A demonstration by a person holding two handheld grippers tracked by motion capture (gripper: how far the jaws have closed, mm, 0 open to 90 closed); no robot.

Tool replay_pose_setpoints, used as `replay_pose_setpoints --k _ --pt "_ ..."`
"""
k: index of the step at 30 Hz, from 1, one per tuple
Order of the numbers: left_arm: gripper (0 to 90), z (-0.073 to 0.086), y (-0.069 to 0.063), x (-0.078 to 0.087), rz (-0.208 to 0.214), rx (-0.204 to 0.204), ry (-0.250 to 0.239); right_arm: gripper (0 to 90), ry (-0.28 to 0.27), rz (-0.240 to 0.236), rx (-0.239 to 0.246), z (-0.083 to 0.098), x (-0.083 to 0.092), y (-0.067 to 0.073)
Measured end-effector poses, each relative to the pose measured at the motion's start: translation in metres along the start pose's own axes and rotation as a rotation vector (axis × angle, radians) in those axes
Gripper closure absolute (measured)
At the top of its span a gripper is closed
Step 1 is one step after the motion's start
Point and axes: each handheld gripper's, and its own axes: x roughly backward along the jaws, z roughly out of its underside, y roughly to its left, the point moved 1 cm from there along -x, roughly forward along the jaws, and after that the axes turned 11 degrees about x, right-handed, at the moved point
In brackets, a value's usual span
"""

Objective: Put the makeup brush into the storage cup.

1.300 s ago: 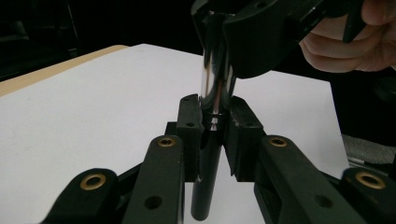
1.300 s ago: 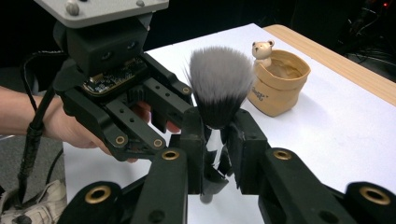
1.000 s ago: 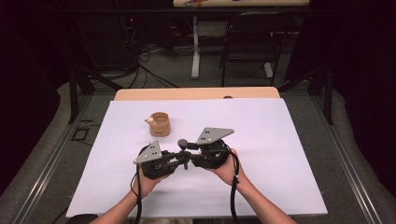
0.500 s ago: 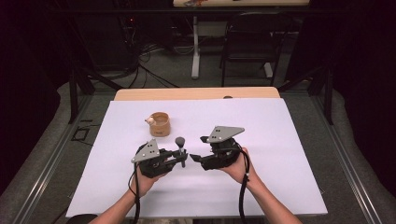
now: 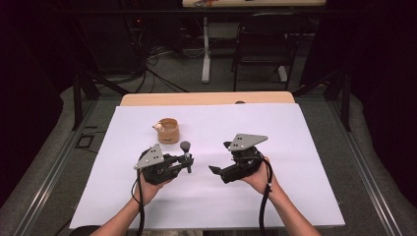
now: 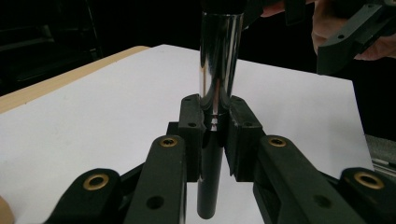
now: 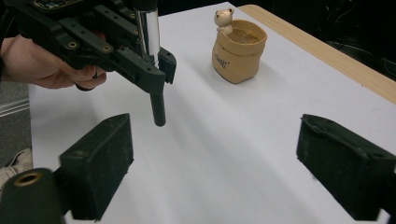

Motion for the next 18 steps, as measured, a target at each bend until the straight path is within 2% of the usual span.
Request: replay_pose_setpoints --k 5,8,10,16,18 --pt "78.2 -0.002 0.003 0.005 -0.011 -0.001 -0.013 5.4 -0.028 0.009 0.007 0.010 0.003 0.002" --pt "78.2 -0.003 0.006 0.009 -0.021 0.004 -0.022 4.1 -0.060 0.037 -0.004 0.017 0.009 0.002" --pt "78.2 -0.004 0.007 0.010 -0.027 0.005 -0.028 2.2 -0.064 0.063 -0.002 0.021 0.013 0.001" --pt "78.1 -0.005 0.011 0.015 -0.049 0.016 -0.042 0.0 -0.088 0.103 0.000 0.033 0.026 0.000" --pt "78.2 -0.006 0.012 0.017 -0.054 0.017 -0.047 0.0 -0.118 0.115 -0.004 0.037 0.035 -0.002"
